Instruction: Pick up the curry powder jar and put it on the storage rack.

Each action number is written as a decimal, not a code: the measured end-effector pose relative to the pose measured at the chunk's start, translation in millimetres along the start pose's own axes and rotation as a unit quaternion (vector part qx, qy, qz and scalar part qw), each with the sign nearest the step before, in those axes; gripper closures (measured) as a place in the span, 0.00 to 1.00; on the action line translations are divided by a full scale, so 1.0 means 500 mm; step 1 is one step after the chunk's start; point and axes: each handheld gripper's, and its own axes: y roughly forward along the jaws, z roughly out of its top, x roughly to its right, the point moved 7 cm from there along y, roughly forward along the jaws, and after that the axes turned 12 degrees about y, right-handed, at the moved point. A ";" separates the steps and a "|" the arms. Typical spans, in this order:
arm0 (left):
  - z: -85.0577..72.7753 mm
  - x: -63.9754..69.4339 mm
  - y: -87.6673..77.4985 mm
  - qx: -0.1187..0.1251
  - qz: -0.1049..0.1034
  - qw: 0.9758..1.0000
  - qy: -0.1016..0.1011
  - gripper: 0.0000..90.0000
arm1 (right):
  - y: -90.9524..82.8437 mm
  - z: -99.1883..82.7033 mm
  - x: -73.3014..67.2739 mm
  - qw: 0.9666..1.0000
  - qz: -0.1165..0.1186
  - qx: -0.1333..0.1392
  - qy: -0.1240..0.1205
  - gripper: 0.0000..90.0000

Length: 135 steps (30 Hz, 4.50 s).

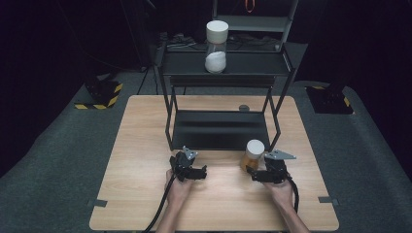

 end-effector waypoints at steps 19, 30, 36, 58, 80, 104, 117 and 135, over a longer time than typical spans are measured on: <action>0.000 0.000 0.000 0.000 0.000 1.000 0.000 0.04 | 0.026 0.044 -0.019 1.000 0.014 0.017 -0.003 0.16; 0.000 0.000 0.000 0.000 0.000 1.000 0.000 0.04 | 0.037 0.052 -0.028 1.000 0.007 0.015 -0.010 0.27; 0.000 0.000 0.000 0.000 0.000 1.000 0.000 0.04 | 0.038 0.052 -0.029 1.000 0.003 0.010 -0.017 0.33; 0.000 0.000 0.000 0.000 0.000 1.000 0.000 0.04 | 0.034 0.067 -0.026 0.999 0.009 -0.008 -0.046 0.34; 0.000 0.000 0.000 0.000 0.000 1.000 0.000 0.04 | -0.004 0.106 -0.023 0.998 0.020 -0.014 -0.061 0.35; 0.000 0.000 0.000 0.000 0.000 1.000 0.000 0.04 | -0.059 0.173 -0.029 0.997 0.034 -0.027 -0.062 0.35; 0.000 0.000 0.000 0.000 0.000 1.000 0.000 0.04 | -0.094 0.203 -0.036 0.997 0.046 -0.012 -0.058 0.35; 0.000 0.000 0.000 0.000 0.001 1.000 0.000 0.04 | -0.156 0.288 -0.044 0.997 0.047 -0.024 -0.064 0.35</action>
